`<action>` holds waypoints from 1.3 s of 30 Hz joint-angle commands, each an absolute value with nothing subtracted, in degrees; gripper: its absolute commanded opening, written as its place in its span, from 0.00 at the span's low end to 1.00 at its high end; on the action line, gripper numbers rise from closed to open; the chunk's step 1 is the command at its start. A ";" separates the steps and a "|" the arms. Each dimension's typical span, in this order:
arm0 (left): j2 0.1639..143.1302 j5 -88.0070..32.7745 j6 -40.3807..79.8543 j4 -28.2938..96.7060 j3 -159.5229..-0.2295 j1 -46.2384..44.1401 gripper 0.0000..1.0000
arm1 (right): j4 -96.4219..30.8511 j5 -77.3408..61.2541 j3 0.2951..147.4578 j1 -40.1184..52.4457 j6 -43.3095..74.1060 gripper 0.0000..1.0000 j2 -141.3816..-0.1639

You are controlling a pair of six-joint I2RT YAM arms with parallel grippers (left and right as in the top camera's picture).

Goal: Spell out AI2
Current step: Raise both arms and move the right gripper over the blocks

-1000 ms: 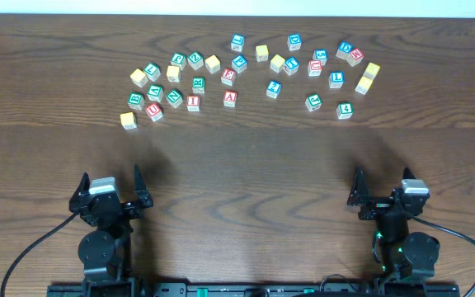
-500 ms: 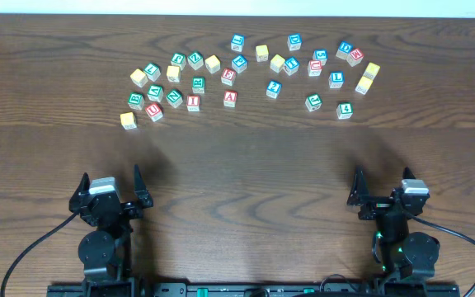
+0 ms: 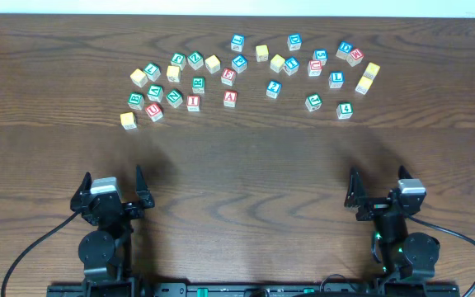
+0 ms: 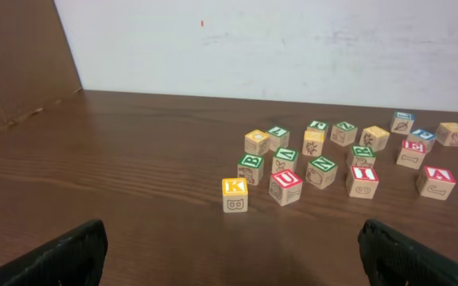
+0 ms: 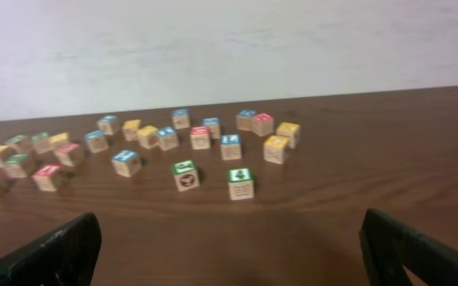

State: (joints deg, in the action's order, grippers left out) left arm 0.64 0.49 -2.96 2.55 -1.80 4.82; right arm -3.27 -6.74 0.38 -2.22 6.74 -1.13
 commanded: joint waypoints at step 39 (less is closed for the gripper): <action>73.58 -23.55 -0.32 32.80 -80.79 4.45 0.99 | -27.90 -31.68 84.07 -0.49 5.65 0.99 -80.25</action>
